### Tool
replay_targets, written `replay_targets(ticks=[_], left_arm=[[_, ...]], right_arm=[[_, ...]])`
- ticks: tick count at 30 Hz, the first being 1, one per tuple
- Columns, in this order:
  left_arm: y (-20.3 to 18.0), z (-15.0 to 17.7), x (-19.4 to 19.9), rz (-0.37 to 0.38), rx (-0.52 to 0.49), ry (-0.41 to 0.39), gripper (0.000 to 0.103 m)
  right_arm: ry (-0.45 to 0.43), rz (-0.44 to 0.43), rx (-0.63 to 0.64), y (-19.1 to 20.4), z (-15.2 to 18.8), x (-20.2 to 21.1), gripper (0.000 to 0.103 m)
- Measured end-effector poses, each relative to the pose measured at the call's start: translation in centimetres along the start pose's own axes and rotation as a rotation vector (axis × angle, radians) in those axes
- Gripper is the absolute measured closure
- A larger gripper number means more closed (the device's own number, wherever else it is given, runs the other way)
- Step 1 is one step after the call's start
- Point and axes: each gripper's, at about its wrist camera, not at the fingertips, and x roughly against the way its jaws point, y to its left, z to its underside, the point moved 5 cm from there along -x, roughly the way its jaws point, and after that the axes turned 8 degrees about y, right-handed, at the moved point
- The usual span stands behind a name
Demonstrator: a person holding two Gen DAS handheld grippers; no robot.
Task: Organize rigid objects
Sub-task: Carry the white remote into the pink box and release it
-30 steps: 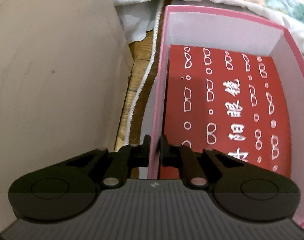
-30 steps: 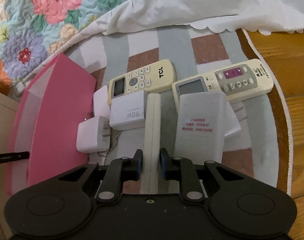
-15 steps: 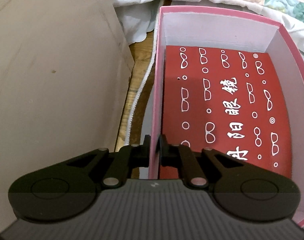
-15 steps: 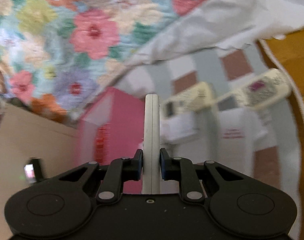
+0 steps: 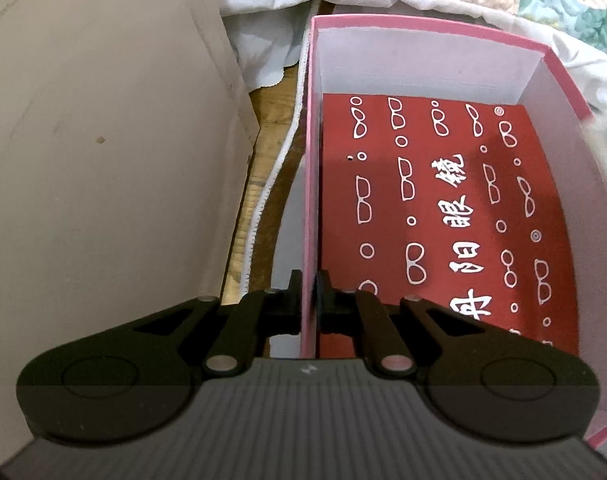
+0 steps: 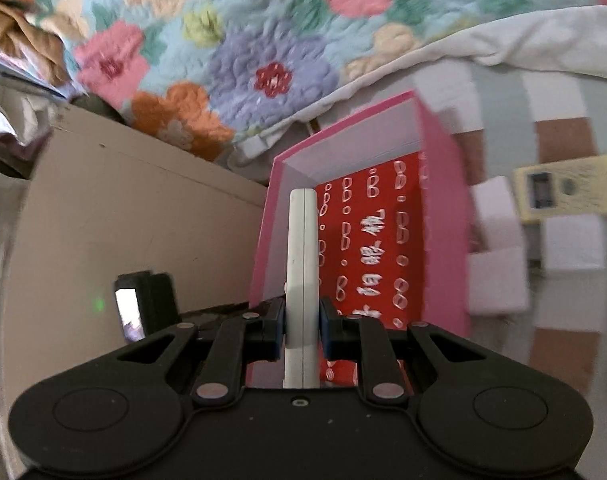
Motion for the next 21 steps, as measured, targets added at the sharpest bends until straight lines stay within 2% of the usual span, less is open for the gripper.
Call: replay_targets(ticks=[5, 9, 11, 13, 15, 16, 18, 20, 21], left_arm=[[0.6, -0.1, -0.1, 0.041, 0.020, 0.008, 0.100], [0.6, -0.1, -0.1, 0.040, 0.013, 0.015, 0.100], [0.5, -0.2, -0.1, 0.034, 0.007, 0.018, 0.100], [0.5, -0.3, -0.2, 0.032, 0.002, 0.022, 0.100], [0.4, -0.4, -0.3, 0.028, -0.002, 0.026, 0.100], [0.4, -0.5, -0.3, 0.027, -0.004, 0.026, 0.100], [0.3, -0.5, -0.3, 0.023, -0.010, 0.026, 0.100], [0.2, -0.5, -0.3, 0.019, -0.011, 0.027, 0.100], [0.1, -0.5, -0.3, 0.017, -0.011, 0.027, 0.099]], right_arm=[[0.043, 0.026, -0.103, -0.4, -3.1, -7.5, 0.081], [0.010, 0.096, -0.097, -0.8, -5.3, -11.6, 0.081], [-0.010, 0.094, -0.107, -1.1, -6.2, -13.0, 0.081], [-0.033, 0.054, -0.130, -1.4, -6.7, -14.0, 0.081], [-0.031, 0.010, -0.171, -2.0, -7.0, -14.9, 0.076], [-0.019, 0.014, -0.188, -2.3, -7.0, -15.3, 0.076], [0.021, 0.099, -0.189, -2.7, -6.8, -15.5, 0.066], [0.023, 0.194, -0.104, -2.1, -6.5, -14.6, 0.066], [0.021, 0.214, -0.070, -1.8, -6.3, -13.9, 0.066]])
